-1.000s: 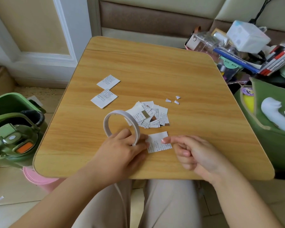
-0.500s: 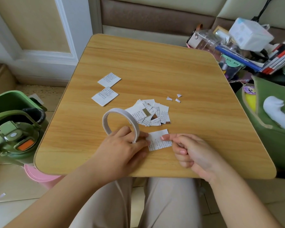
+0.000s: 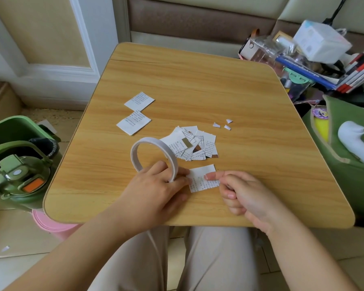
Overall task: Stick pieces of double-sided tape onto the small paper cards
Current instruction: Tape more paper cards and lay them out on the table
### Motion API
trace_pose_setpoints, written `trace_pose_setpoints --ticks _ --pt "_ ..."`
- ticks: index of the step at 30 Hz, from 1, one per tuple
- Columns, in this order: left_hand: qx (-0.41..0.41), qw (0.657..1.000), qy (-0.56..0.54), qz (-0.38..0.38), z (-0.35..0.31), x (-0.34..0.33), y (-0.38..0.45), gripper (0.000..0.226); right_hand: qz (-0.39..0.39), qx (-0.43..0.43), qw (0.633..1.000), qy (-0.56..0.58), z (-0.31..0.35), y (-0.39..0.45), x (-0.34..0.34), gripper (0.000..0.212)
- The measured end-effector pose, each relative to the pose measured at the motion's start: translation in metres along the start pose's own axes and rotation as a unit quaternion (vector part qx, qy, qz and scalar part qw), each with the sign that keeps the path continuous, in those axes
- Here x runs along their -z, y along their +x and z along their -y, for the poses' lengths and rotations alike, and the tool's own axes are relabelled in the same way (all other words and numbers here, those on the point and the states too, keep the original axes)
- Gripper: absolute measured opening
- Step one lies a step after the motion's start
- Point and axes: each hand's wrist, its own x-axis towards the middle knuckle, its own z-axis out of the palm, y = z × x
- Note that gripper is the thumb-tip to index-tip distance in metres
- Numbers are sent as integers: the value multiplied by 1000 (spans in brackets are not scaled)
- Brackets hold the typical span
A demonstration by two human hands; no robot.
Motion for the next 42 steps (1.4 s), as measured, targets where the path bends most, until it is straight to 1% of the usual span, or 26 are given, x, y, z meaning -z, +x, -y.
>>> trace_pose_setpoints --ticks 7,13,20,24,29,35,38,40,42 --pt "0 1000 13 -9 -2 -3 1 31 -10 9 1000 -26 1 -1 -2 30" --pt "9 999 48 -11 -6 -6 7 42 -12 7 1000 -22 2 -2 -3 31" --pt "2 997 70 -24 -9 -9 8 42 -7 11 1000 -20 1 -3 -3 30" --pt "-11 994 105 -16 -9 -10 8 48 -7 12 999 -38 2 -3 0 31" --pt "-30 988 150 -26 -11 -11 9 61 -28 19 994 -102 2 -2 3 33" --pt "-25 989 142 -18 -8 -13 8 61 -64 52 974 -209 4 -1 1 34" --pt "-16 993 119 -18 -6 -14 8 58 -76 71 966 -237 5 -5 -4 34" --pt "-11 995 101 -20 -5 -13 8 57 -110 88 951 -274 5 -7 -3 32" --pt "-9 996 89 -20 -5 -12 8 58 -163 111 928 -317 4 -9 3 34"
